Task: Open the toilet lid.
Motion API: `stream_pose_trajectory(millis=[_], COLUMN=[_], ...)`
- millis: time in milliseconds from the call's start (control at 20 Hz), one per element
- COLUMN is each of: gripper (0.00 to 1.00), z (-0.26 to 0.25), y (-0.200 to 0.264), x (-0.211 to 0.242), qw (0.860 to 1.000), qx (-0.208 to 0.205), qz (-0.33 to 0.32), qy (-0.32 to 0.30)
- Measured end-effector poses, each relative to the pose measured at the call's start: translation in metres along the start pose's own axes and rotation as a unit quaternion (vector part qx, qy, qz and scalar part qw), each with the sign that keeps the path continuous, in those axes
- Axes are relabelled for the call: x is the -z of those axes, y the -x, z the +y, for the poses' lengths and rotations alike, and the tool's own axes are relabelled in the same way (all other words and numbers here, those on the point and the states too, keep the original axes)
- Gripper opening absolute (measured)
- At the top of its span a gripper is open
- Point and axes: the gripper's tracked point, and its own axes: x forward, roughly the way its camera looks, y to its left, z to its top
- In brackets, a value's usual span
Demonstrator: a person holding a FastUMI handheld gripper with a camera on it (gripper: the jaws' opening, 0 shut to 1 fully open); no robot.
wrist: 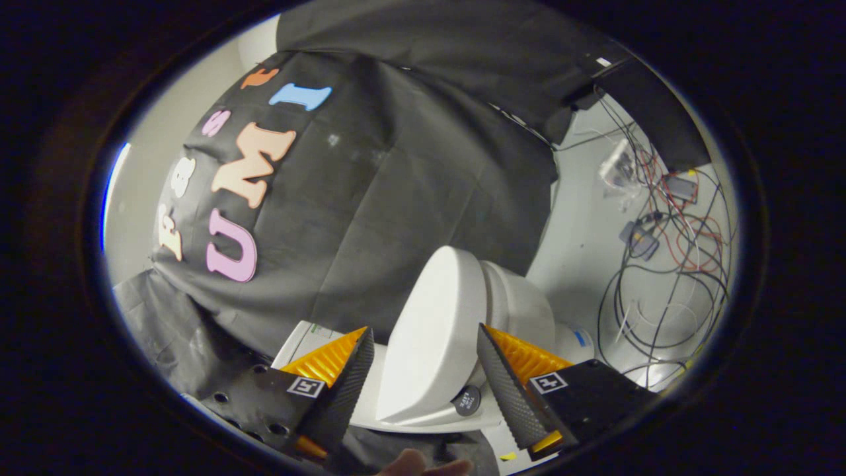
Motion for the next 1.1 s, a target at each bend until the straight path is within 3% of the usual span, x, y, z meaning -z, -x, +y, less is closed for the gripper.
stream_pose_trajectory(millis=[300, 600, 850, 1000, 1100], gripper=[0.96, 0.96, 0.96, 0.66, 0.65], z=[-0.033, -0.052, -0.056, -0.063, -0.061], y=[0.004, 0.005, -0.01, -0.013, -0.02], x=[0.028, 0.068, 0.103, 0.114, 0.11], qw=[0.997, 0.988, 0.98, 0.975, 0.975], qx=[0.052, 0.094, 0.096, 0.11, 0.108], qz=[0.043, 0.114, 0.165, 0.189, 0.192], qy=[-0.042, -0.043, -0.059, -0.047, -0.038])
